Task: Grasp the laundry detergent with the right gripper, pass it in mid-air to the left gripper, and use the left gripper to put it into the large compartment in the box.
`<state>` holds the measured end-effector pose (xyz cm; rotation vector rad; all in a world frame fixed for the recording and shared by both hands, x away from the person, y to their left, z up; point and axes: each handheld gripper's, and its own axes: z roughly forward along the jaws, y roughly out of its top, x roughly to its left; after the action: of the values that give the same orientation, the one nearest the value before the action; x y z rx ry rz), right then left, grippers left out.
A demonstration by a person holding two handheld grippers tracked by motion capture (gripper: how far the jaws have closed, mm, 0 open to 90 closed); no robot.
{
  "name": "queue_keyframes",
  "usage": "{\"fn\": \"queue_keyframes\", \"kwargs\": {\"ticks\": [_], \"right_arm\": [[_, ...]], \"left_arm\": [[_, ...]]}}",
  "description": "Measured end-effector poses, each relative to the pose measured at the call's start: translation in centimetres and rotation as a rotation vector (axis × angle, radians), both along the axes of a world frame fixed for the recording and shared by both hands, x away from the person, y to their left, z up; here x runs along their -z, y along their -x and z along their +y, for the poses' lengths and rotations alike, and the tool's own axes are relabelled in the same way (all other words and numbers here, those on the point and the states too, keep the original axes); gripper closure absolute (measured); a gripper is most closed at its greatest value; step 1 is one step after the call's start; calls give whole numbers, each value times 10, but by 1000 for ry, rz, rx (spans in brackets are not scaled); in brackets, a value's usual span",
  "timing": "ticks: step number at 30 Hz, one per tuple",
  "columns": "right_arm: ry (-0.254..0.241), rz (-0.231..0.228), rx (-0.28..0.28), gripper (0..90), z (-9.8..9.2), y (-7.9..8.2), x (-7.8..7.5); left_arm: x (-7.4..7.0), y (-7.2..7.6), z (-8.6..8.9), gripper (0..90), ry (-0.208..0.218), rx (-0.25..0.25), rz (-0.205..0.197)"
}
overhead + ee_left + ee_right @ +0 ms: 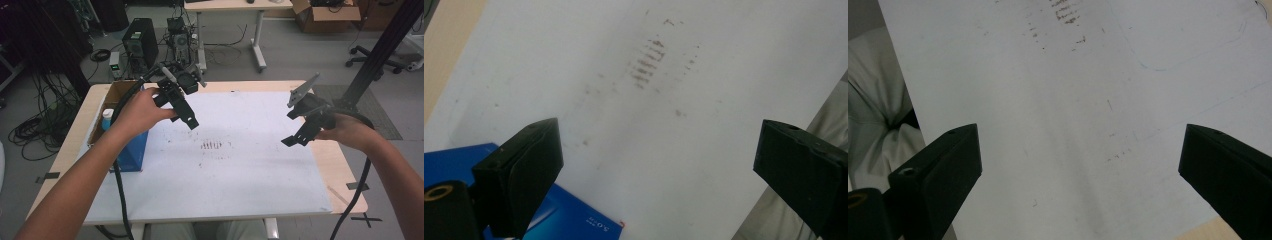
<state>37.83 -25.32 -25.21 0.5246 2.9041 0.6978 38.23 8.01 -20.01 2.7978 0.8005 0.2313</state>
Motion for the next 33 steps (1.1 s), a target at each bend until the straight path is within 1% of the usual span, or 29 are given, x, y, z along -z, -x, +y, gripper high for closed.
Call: {"fn": "queue_keyframes", "kwargs": {"ticks": [3, 6, 9, 15, 19, 21, 28, 33], "right_arm": [[14, 1, -5, 34, 3, -3, -2], [16, -1, -5, 33, 5, -5, -5], [19, -3, -9, 34, 7, -8, -8], [17, -1, -12, 33, 12, -16, -12], [19, 4, -13, 34, 14, -19, -12], [18, 3, -15, 34, 14, -20, -13], [19, 2, -10, 34, 14, -22, -14], [14, -3, -5, 34, 12, -21, -16]], "left_arm": [[3, 1, -5, 62, -13, 26, 1], [6, 2, -8, 61, -13, 47, 8], [8, 4, -11, 61, -16, 80, 17], [12, 10, -21, 62, -15, 130, 16], [13, 15, -29, 62, -18, 188, 19], [13, 17, -32, 62, -16, 208, 22], [15, 23, -42, 63, -26, 251, 16], [16, 24, -48, 63, -31, 268, 19]]}}
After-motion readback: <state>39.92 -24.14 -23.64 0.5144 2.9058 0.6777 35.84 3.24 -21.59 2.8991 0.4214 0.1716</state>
